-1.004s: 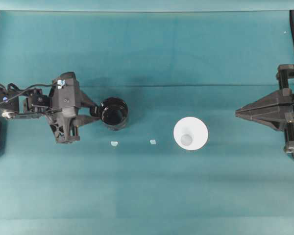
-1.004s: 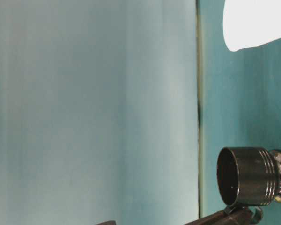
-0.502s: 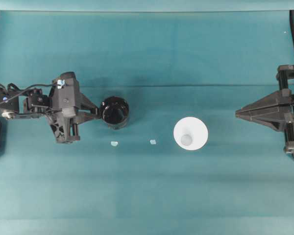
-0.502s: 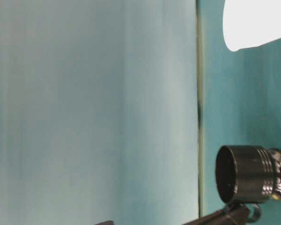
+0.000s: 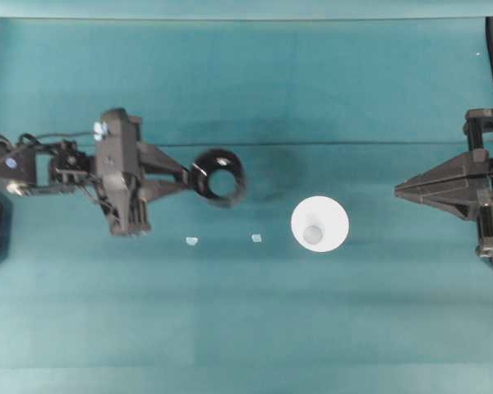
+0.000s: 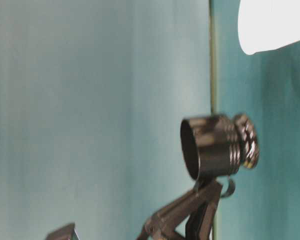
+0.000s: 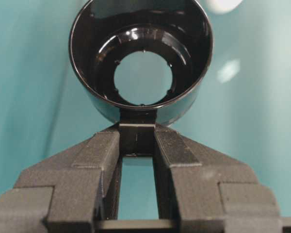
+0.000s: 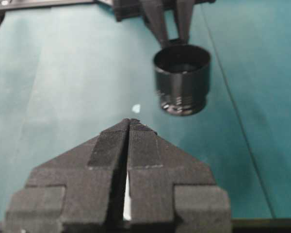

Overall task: Put the paper cup into the moved cup holder.
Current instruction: 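Drag the cup holder rightward toward the white paper cup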

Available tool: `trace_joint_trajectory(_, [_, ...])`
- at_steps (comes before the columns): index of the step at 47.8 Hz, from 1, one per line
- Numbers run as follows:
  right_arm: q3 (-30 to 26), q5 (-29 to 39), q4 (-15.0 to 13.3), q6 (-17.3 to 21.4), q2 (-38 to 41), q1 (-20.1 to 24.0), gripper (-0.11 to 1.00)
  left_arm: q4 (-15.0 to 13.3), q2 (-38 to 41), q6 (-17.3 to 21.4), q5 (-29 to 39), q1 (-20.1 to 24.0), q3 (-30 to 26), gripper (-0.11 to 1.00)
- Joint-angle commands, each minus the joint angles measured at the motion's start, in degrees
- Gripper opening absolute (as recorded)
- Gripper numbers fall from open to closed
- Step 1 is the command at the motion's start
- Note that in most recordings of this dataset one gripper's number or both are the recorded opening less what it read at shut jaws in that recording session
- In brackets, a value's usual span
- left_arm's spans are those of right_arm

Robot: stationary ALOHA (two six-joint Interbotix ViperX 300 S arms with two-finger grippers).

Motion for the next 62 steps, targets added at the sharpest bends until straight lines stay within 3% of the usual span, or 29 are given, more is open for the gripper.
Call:
trace_joint_trajectory(1, [-1.4,-0.3,0.2,0.4,0.3,-0.1,-0.03,0.2,1.7,-0.4,0.0,-2.6,-3.4,0.18])
trace_joint_trajectory(10, [-1.3,-0.3,0.2,0.4,0.3,-0.1,-0.03,0.2,5.9,-0.5,3.4,-6.2,-8.2,0.18])
trace_joint_trajectory(62, [-1.4,-0.3,0.1,0.3,0.3,0.0,-0.03,0.2,13.9,-0.6,4.7,-4.9,-11.3,0.18])
